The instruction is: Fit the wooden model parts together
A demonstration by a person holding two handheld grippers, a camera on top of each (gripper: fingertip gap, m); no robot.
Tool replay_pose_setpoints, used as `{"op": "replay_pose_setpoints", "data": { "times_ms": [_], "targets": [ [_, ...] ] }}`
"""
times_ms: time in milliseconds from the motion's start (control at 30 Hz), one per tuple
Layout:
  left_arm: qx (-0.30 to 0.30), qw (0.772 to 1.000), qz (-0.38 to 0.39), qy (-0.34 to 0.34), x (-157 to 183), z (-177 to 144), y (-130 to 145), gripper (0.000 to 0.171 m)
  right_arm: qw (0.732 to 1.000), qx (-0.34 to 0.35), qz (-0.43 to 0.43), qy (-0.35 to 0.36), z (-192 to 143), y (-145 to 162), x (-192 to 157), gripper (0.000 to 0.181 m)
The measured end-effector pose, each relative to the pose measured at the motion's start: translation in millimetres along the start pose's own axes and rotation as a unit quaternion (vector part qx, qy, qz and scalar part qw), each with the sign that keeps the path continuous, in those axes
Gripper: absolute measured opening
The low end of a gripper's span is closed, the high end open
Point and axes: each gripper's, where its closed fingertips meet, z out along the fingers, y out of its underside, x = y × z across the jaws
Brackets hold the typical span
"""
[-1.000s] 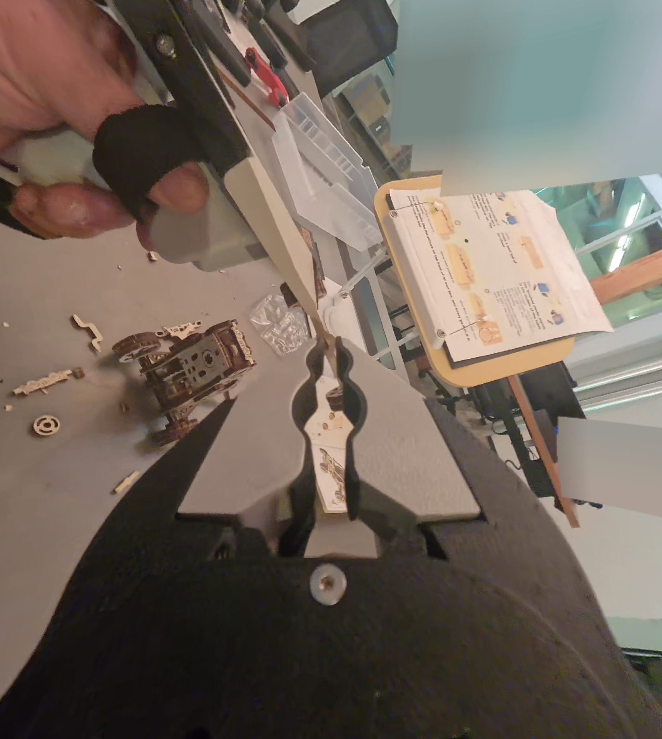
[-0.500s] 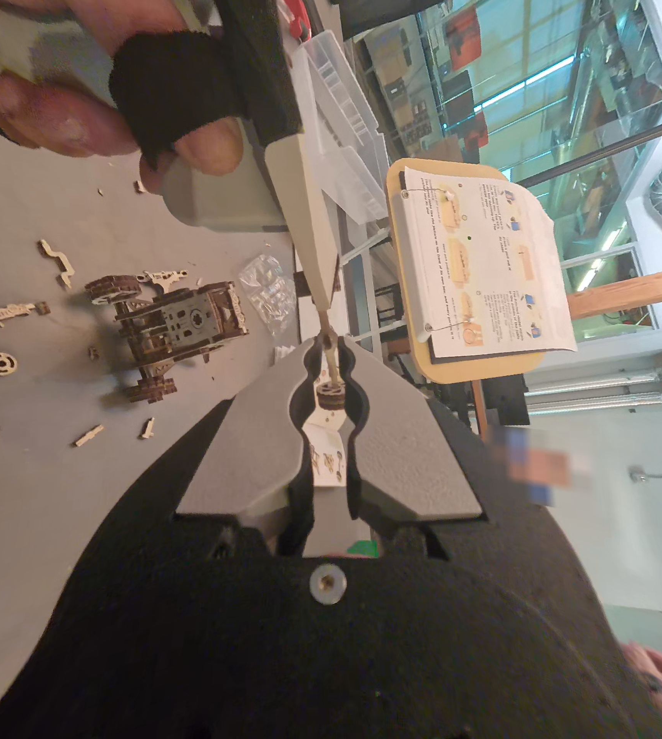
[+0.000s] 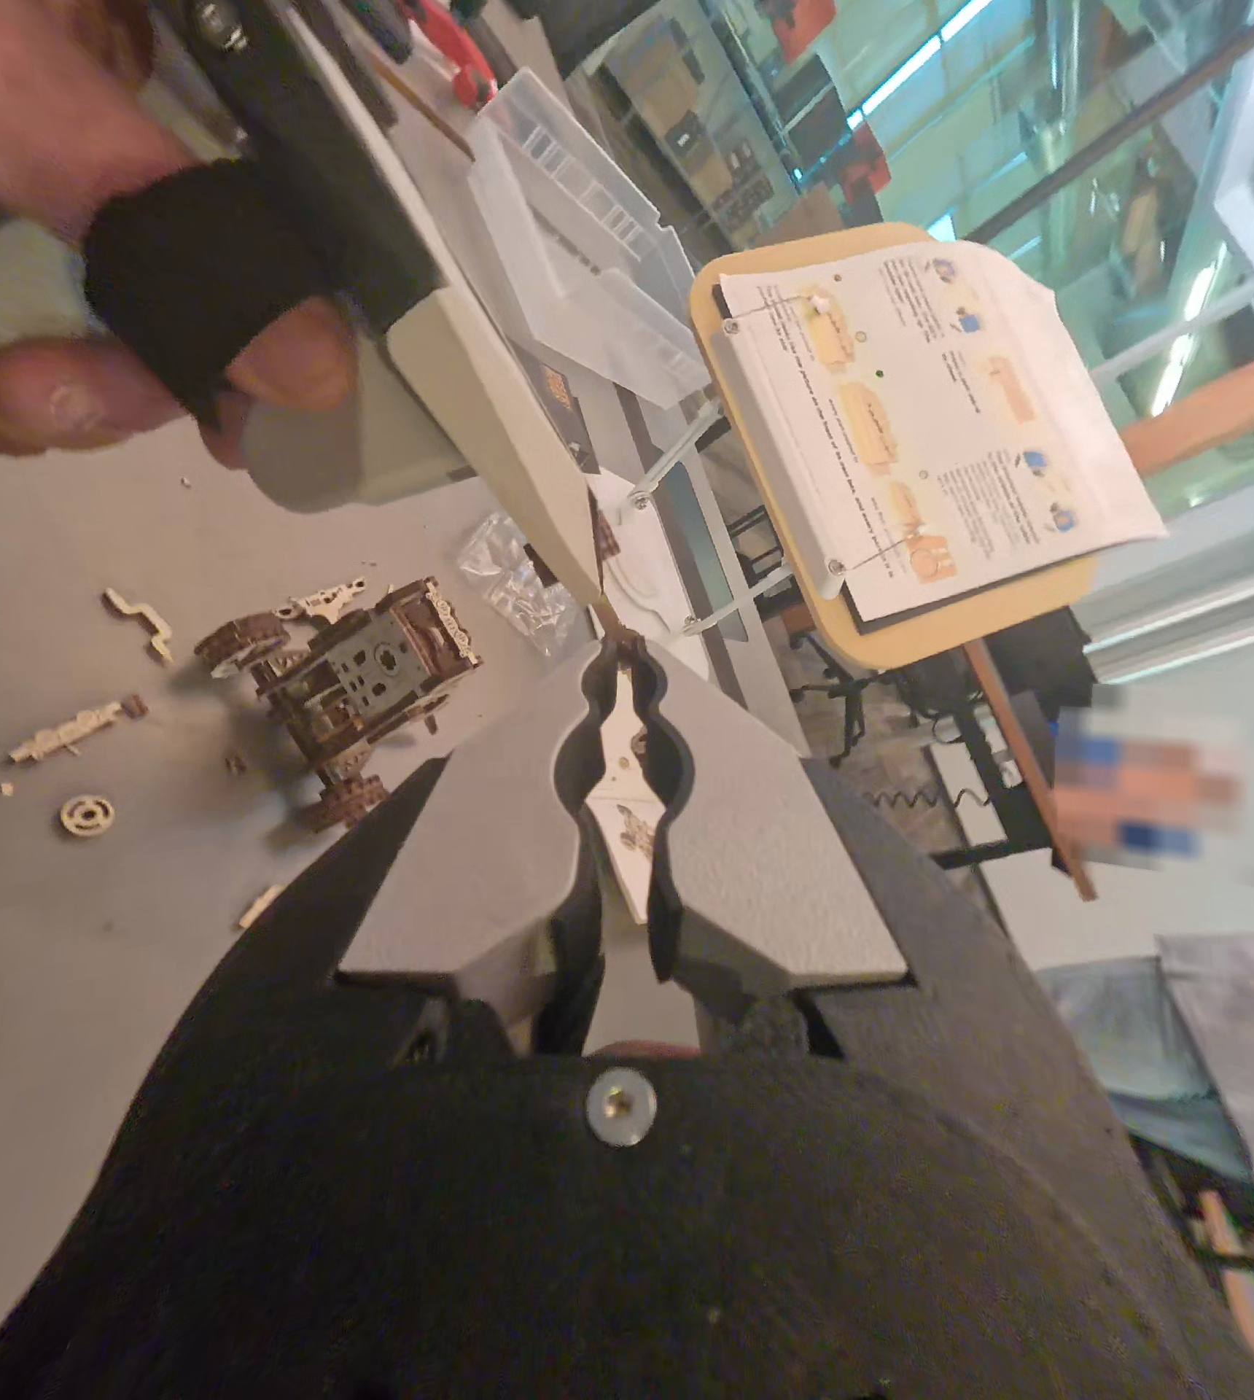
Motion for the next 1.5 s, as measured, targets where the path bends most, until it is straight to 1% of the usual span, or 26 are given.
{"op": "replay_pose_setpoints", "data": {
  "times_ms": [100, 133, 200, 233, 267, 367, 467, 500, 600, 633, 700, 767, 867, 1033, 1167, 1367, 1400, 1433, 1500],
  "targets": [
    [-0.002, 1.000, 0.000, -0.002, -1, 0, 1, 0.020, 0.998, 0.008, 0.069, -0.005, 1, 1, 0, 0.001],
    [-0.005, 1.000, -0.001, -0.001, -2, 0, 2, 0.020, 0.997, 0.010, 0.072, -0.009, 2, 1, -1, 0.001],
    [-0.015, 1.000, -0.011, 0.005, -5, -1, 4, 0.020, 0.996, 0.019, 0.073, -0.043, 3, 2, -6, 0.003],
    [-0.020, 1.000, -0.008, 0.006, -6, -1, 6, 0.020, 0.995, 0.028, 0.075, -0.060, 1, 0, -6, 0.016],
    [-0.025, 1.000, -0.001, 0.007, -5, -1, 7, 0.020, 0.993, 0.030, 0.076, -0.086, -3, 0, -7, 0.020],
    [-0.026, 0.999, 0.024, 0.013, -3, -3, 3, 0.020, 0.988, 0.035, 0.076, -0.130, -8, -1, -1, 0.020],
    [-0.032, 0.997, 0.061, 0.019, 5, -3, 0, 0.020, 0.983, 0.019, 0.067, -0.172, -5, 5, 1, 0.018],
    [-0.029, 0.997, 0.073, 0.022, 8, -3, -1, 0.020, 0.978, 0.021, 0.069, -0.198, -5, 5, -3, 0.011],
    [-0.022, 0.994, 0.102, 0.028, 14, -5, -4, 0.020, 0.960, 0.039, 0.103, -0.257, -8, 2, -7, 0.007],
    [-0.020, 0.994, 0.108, 0.028, 14, -5, -5, 0.020, 0.955, 0.044, 0.114, -0.269, -8, 1, -7, 0.008],
    [-0.017, 0.992, 0.125, 0.024, 15, -5, -5, 0.020, 0.943, 0.057, 0.141, -0.297, -11, -2, -9, 0.016],
    [-0.010, 0.992, 0.119, 0.030, 16, -5, -6, 0.020, 0.932, 0.064, 0.161, -0.317, -13, -2, -10, 0.017],
    [-0.007, 0.992, 0.117, 0.042, 19, -5, -6, 0.020, 0.923, 0.074, 0.186, -0.330, -14, -3, -10, 0.010],
    [0.004, 0.992, 0.119, 0.052, 22, -5, -8, 0.020, 0.898, 0.100, 0.235, -0.359, -18, -6, -7, 0.010],
    [0.008, 0.991, 0.123, 0.061, 26, -5, -7, 0.020, 0.864, 0.125, 0.280, -0.399, -25, -10, -7, 0.010],
    [0.012, 0.990, 0.128, 0.065, 29, -4, -8, 0.020, 0.857, 0.128, 0.285, -0.410, -28, -10, -10, 0.008],
    [0.014, 0.989, 0.129, 0.068, 30, -4, -8, 0.020, 0.861, 0.127, 0.284, -0.402, -27, -9, -9, 0.004],
    [0.014, 0.989, 0.132, 0.067, 31, -4, -8, 0.020, 0.862, 0.121, 0.284, -0.402, -27, -8, -10, 0.004],
    [0.017, 0.990, 0.128, 0.063, 28, -4, -8, 0.020, 0.873, 0.112, 0.277, -0.385, -25, -7, -9, 0.004]
  ]
}}
